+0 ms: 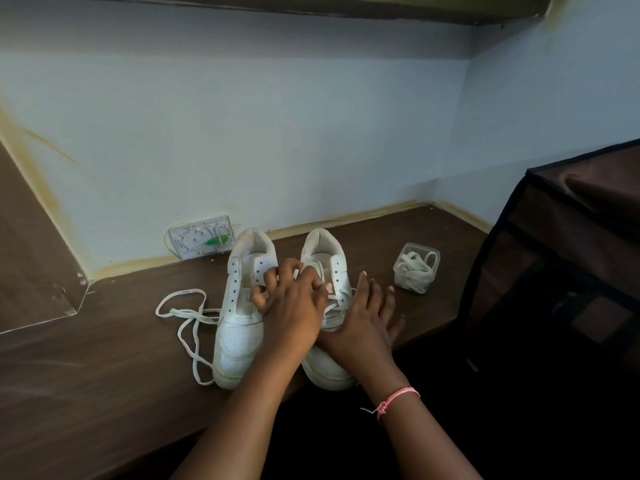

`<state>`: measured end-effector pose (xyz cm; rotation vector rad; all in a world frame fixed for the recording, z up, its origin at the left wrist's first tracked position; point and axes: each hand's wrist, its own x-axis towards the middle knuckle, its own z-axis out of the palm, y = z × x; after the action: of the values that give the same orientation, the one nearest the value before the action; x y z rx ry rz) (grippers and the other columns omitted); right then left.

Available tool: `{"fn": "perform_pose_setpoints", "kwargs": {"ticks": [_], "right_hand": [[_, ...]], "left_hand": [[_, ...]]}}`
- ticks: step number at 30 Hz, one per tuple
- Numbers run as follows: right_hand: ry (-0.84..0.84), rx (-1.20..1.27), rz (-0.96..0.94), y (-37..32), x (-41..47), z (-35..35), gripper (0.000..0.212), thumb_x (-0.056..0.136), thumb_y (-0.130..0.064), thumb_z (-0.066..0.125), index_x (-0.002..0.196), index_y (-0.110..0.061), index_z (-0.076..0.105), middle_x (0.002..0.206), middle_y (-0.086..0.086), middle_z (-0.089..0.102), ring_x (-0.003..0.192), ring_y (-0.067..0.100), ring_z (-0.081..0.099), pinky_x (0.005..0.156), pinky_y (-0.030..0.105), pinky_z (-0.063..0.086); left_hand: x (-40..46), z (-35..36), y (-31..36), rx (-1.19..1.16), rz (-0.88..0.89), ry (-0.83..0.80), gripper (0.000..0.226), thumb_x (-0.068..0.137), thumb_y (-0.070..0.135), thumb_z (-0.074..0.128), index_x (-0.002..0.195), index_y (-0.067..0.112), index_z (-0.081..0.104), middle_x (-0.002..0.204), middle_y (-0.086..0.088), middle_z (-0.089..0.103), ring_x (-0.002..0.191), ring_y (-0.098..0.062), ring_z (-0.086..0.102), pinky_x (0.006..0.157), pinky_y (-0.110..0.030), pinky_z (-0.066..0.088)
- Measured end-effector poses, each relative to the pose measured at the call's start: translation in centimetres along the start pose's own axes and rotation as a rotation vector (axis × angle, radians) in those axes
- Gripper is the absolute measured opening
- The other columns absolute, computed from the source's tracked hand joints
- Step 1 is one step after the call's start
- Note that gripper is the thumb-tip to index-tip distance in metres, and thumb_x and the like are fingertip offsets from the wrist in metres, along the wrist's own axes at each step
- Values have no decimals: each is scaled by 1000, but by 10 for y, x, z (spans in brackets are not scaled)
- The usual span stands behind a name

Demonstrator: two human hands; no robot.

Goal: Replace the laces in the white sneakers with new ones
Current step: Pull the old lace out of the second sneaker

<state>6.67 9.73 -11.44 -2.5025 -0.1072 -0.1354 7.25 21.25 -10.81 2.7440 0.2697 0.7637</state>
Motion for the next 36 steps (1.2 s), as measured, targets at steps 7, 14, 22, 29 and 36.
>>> {"fn": "perform_pose_setpoints", "kwargs": {"ticks": [7, 14, 22, 29, 36], "right_hand": [[-21, -15, 40, 0, 2, 0, 136, 59, -73, 71, 152, -20, -13, 161, 4, -4, 147, 31, -15, 114, 62, 0], [-19, 9, 16, 0, 1, -1, 134, 61, -75, 69, 152, -20, -13, 161, 3, -4, 147, 30, -15, 114, 62, 2], [-22, -4, 40, 0, 2, 0, 136, 59, -73, 72, 152, -20, -13, 161, 3, -4, 147, 30, -14, 114, 62, 1], [-24, -2, 26, 0, 3, 0, 134, 60, -77, 68, 152, -20, -11, 161, 4, -4, 147, 30, -15, 114, 63, 2], [-47, -29, 38, -1, 2, 0, 132, 60, -78, 66, 152, -20, -7, 161, 4, -3, 147, 31, -15, 114, 64, 3]], "left_hand": [[14, -24, -15, -409, -457, 493, 14, 97, 33, 49, 98, 21, 55, 121, -3, 51, 115, -30, 43, 85, -39, 21], [-1, -9, -5, -79, -9, -18, 26, 88, 63, 51, 94, 38, 55, 133, 15, 39, 129, -16, 27, 98, -40, 12], [17, -27, -21, -381, -432, 465, 11, 97, 30, 53, 95, 20, 56, 123, -5, 52, 114, -32, 45, 86, -41, 25], [0, -9, -8, -61, -11, 64, 26, 88, 61, 52, 103, 40, 56, 133, 12, 41, 130, -18, 30, 97, -42, 17], [9, -8, -10, -108, -66, 32, 8, 96, 41, 47, 98, 39, 55, 118, 16, 53, 121, -17, 39, 91, -40, 19]]}}
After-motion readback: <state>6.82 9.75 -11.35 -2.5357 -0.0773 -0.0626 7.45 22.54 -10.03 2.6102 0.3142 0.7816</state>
